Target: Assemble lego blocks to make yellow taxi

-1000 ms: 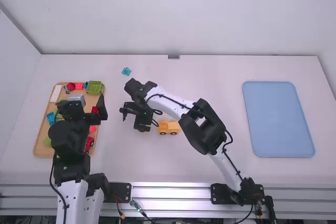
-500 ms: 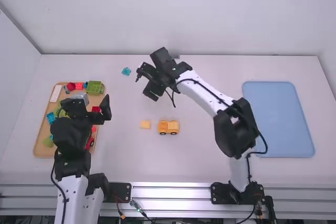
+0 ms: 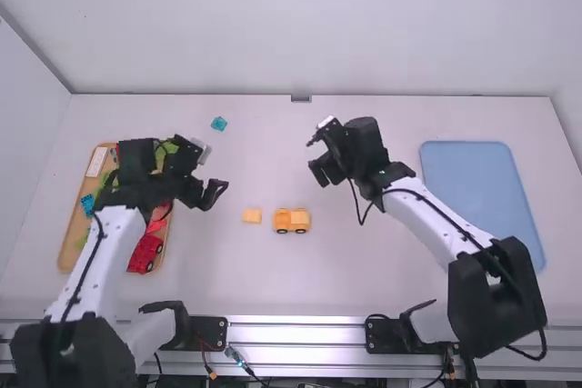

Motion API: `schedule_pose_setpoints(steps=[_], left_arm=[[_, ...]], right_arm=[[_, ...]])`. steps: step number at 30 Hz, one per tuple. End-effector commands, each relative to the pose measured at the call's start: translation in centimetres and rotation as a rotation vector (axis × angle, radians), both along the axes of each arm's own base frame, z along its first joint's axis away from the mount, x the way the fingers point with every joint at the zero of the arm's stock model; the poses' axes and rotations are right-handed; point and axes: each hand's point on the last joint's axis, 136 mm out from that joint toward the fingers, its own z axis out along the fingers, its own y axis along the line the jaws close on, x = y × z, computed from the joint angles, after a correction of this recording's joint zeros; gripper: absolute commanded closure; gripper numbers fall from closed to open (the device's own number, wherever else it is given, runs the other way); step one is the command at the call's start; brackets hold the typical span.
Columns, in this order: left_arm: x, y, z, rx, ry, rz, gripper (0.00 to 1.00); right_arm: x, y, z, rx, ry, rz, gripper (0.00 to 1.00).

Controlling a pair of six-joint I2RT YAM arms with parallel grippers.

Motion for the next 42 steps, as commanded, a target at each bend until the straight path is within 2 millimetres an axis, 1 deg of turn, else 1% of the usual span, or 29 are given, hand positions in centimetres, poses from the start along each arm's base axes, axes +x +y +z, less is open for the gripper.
schedule_pose_setpoints(steps=[1,3,4,5,8,9,10,11,12,17,19,24,26,31,33,34,35,37,39,42], left_arm=[[1.2,-0.6,-0.2,0.229,-0.03,-0.178,0.01],[1.6,-1.3,-1.6,0.333,0.046,-0.235,0.01],[1.8,-1.7,-2.5,0.387,0.083,-0.273,0.01],[1.7,-1.9,-2.8,0.401,0.095,-0.288,0.01],[1.0,-3.8,-6.3,0.54,0.186,-0.495,0.01],[1.0,-4.0,-6.6,0.553,0.19,-0.514,0.01],[0.9,-4.5,-7.5,0.584,0.201,-0.554,0.01],[1.0,-5.1,-9.3,0.653,0.224,-0.61,0.01],[0.9,-5.3,-10.3,0.697,0.239,-0.637,0.01],[-0.1,-6.1,-13.6,0.806,0.308,-0.751,0.01],[-0.4,-6.6,-14.6,0.804,0.322,-0.784,0.01],[-0.6,-6.7,-15.9,0.774,0.355,-0.786,0.01],[-1.0,-6.8,-16.1,0.772,0.366,-0.798,0.07],[-1.2,-7.6,-16.7,0.725,0.342,-0.811,0.08],[-1.6,-7.9,-17.1,0.709,0.338,-0.821,0.1],[-1.8,-7.9,-17.3,0.704,0.337,-0.825,0.09],[-1.9,-7.7,-17.7,0.708,0.334,-0.819,0.12],[-1.9,-7.7,-17.9,0.712,0.333,-0.816,0.15],[-2.0,-7.2,-18.1,0.734,0.341,-0.811,0.23],[-1.9,-7.3,-18.0,0.731,0.337,-0.806,0.28]], right_arm=[[-0.5,-1.9,0.4,0.059,-0.003,-0.082,0.01],[-0.5,-3.4,0.5,0.089,-0.026,-0.131,0.01],[-0.6,-4.0,0.6,0.1,-0.036,-0.147,0.01],[-0.6,-4.1,0.6,0.104,-0.039,-0.153,0.01],[-0.7,-5.6,0.8,0.145,-0.058,-0.208,0.01],[-0.8,-5.7,0.8,0.146,-0.06,-0.209,0.01],[-0.9,-5.9,0.8,0.146,-0.063,-0.215,0.01],[-1.1,-6.3,0.8,0.147,-0.067,-0.222,0.01],[-1.1,-6.5,0.8,0.147,-0.067,-0.226,0.01],[-1.2,-6.5,0.7,0.144,-0.067,-0.224,0.01],[-1.2,-6.5,0.7,0.144,-0.067,-0.226,0.01],[-1.2,-6.6,0.7,0.143,-0.065,-0.227,0.01],[-1.2,-6.6,0.7,0.143,-0.066,-0.226,0.01],[-1.2,-6.6,0.7,0.139,-0.068,-0.223,0.01],[-1.2,-6.6,0.7,0.14,-0.068,-0.224,0.01],[-1.2,-6.6,0.7,0.14,-0.068,-0.224,0.01],[-1.2,-6.6,0.7,0.14,-0.067,-0.224,0.01],[-1.2,-6.6,0.7,0.14,-0.067,-0.224,0.01],[-1.2,-6.5,0.7,0.141,-0.068,-0.223,0.01],[-1.2,-6.5,0.7,0.14,-0.068,-0.223,0.01]])
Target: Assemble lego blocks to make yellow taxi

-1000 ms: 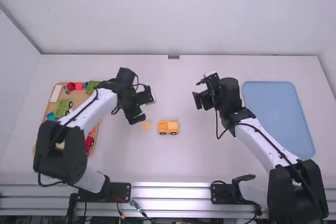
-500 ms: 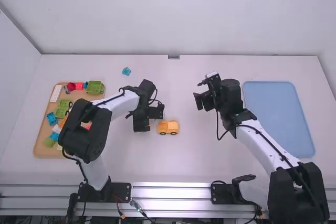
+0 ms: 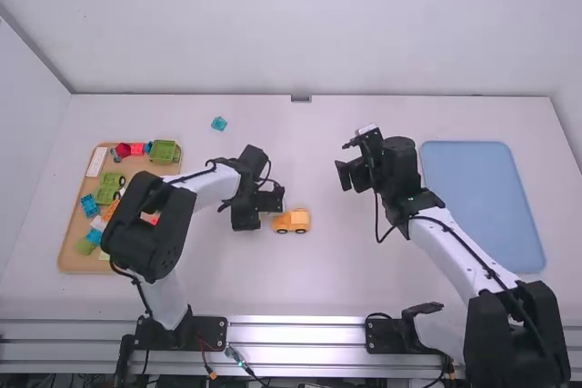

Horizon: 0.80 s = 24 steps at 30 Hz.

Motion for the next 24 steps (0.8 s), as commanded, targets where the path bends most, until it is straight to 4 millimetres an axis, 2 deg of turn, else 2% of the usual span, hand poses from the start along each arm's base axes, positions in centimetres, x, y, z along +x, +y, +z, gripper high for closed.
schedule_pose_setpoints(steps=[1,2,7,8,9,10,16,19,20,22,23,24], left_arm=[[-0.3,0.0,-0.3,-0.003,0.015,-0.008,0.34],[-0.3,0.0,-0.3,-0.003,0.014,-0.007,0.41],[-0.7,-0.5,-0.3,-0.032,0.034,-0.009,0.55],[-1.0,-0.7,-0.3,-0.046,0.046,0.0,0.62],[-1.0,-0.7,-0.3,-0.047,0.047,0.004,0.63],[-1.0,-0.7,-0.3,-0.049,0.05,0.043,0.7],[-0.5,-0.8,-0.3,-0.065,0.048,0.234,0.72],[-0.6,-0.8,-0.3,-0.072,0.061,0.37,0.83],[-0.6,-0.8,-0.3,-0.073,0.066,0.417,0.82],[-0.9,-0.7,-0.3,-0.072,0.085,0.525,0.86],[-0.9,-0.7,-0.3,-0.074,0.09,0.579,0.84],[-0.8,-0.7,-0.3,-0.079,0.09,0.621,0.9]], right_arm=[[-0.2,-0.1,0.2,0.003,-0.008,0.0,0.01],[-0.2,-0.1,0.2,0.003,-0.008,0.0,0.01],[-0.2,-0.1,0.2,0.003,-0.006,0.001,0.01],[-0.2,-0.1,0.2,0.003,-0.006,0.0,0.01],[-0.2,0.0,0.2,0.003,-0.007,0.001,0.01],[-0.2,0.0,0.2,0.003,-0.009,0.0,0.01],[0.1,0.0,0.7,0.006,-0.031,0.001,0.01],[0.5,0.1,1.3,0.014,-0.062,0.001,0.01],[0.6,0.1,1.5,0.016,-0.069,-0.002,0.01],[0.8,0.2,1.8,0.014,-0.088,0.005,0.01],[0.8,0.2,1.9,0.004,-0.098,0.014,0.01],[0.8,0.2,2.0,-0.002,-0.103,0.017,0.01]])
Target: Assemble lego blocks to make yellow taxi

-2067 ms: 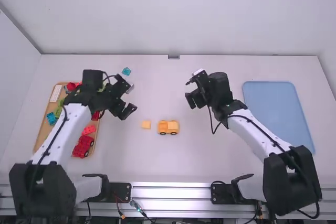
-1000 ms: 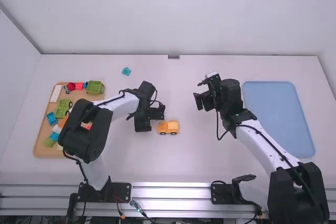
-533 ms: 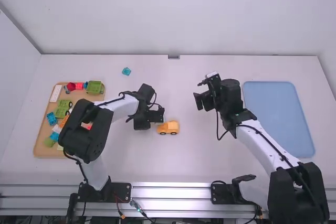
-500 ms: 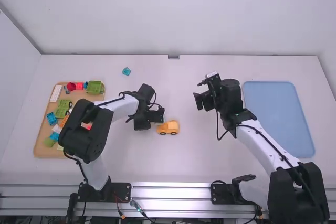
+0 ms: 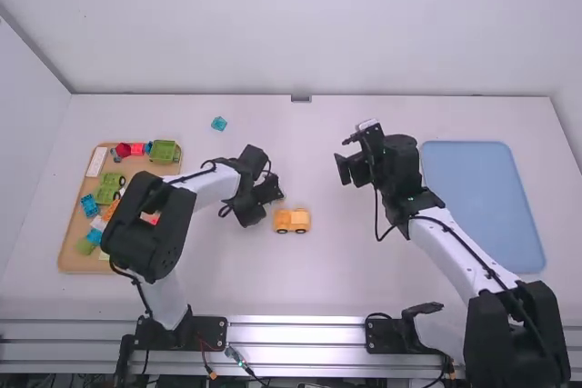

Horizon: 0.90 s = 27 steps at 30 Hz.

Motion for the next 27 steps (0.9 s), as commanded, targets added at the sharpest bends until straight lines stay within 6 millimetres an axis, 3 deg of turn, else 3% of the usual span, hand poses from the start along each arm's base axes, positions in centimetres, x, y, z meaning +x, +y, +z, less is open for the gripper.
schedule_pose_setpoints(steps=[1,2,14,19,27], left_arm=[[-0.4,-0.2,-0.3,-0.029,0.043,0.251,0.98],[-0.3,-0.2,-0.3,-0.03,0.043,0.264,0.98],[0.3,-0.1,-0.3,-0.099,0.123,1.192,0.98],[0.5,-0.4,-0.2,-0.129,0.147,1.47,0.98],[-1.6,0.4,-0.6,-0.063,0.233,2.135,0.97]], right_arm=[[-0.2,-0.1,0.3,-0.026,-0.026,0.018,0.01],[-0.2,-0.1,0.3,-0.027,-0.026,0.018,0.01],[-0.3,-0.1,0.0,-0.031,-0.014,0.019,0.01],[-0.3,-0.1,0.0,-0.029,-0.012,0.018,0.01],[-0.5,-0.2,-0.4,-0.03,-0.008,0.017,0.01]])
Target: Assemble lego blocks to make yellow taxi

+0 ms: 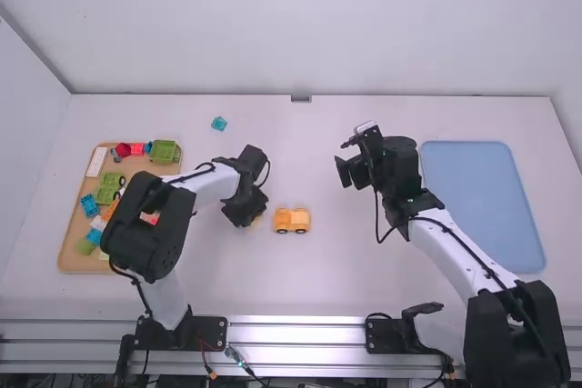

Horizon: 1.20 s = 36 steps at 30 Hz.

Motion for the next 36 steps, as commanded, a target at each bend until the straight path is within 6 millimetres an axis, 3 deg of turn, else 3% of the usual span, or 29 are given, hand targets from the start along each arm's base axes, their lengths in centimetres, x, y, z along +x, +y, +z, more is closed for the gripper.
schedule_pose_setpoints(steps=[1,4,8,11,12,15,16,17,23,28,31,32,33,36], left_arm=[[-1.3,0.4,-0.7,0.001,0.084,0.443,0.96],[-1.4,0.8,-1.0,0.014,0.09,0.642,0.94],[-1.8,0.8,-1.1,0.013,0.121,0.867,0.97],[-1.8,0.2,-1.2,-0.019,0.143,0.91,0.96],[-1.7,0.1,-1.2,-0.027,0.138,0.909,0.83],[-1.5,0.3,-1.3,-0.02,0.127,0.91,0.72],[-1.4,0.4,-1.3,-0.015,0.118,0.896,0.58],[-1.4,0.4,-1.2,-0.014,0.116,0.884,0.01],[-0.9,0.3,0.4,0.001,0.117,0.749,0.01],[0.0,1.1,4.2,0.072,0.085,0.577,0.01],[2.4,1.6,8.1,0.131,-0.001,0.203,0.01],[2.7,1.7,8.5,0.136,-0.013,0.152,0.0],[4.3,1.5,10.2,0.155,-0.072,-0.087,0.1],[6.4,0.8,12.8,0.177,-0.16,-0.518,0.24]], right_arm=[[-0.2,-0.1,0.2,0.005,-0.005,-0.001,0.01],[-0.2,-0.1,0.2,0.005,-0.005,-0.001,0.01],[-0.2,-0.1,0.2,0.004,-0.004,-0.001,0.01],[-0.3,-0.1,0.1,0.004,-0.002,-0.001,0.01],[-0.3,-0.1,0.0,0.003,-0.001,-0.001,0.01],[-0.4,-0.1,-0.1,0.002,0.001,-0.001,0.01],[-0.4,-0.1,-0.1,0.002,0.002,-0.001,0.01],[-0.4,-0.1,-0.2,0.002,0.002,-0.001,0.01],[-0.4,-0.1,-0.1,0.003,-0.002,-0.001,0.01],[-0.4,-0.1,-0.1,0.003,-0.002,-0.001,0.01],[-0.3,-0.1,-0.1,0.003,-0.003,-0.001,0.01],[-0.3,-0.1,-0.1,0.003,-0.003,-0.001,0.01],[-0.3,-0.1,-0.1,0.004,-0.006,-0.001,0.01],[-0.3,-0.1,0.0,0.004,-0.007,-0.002,0.01]])
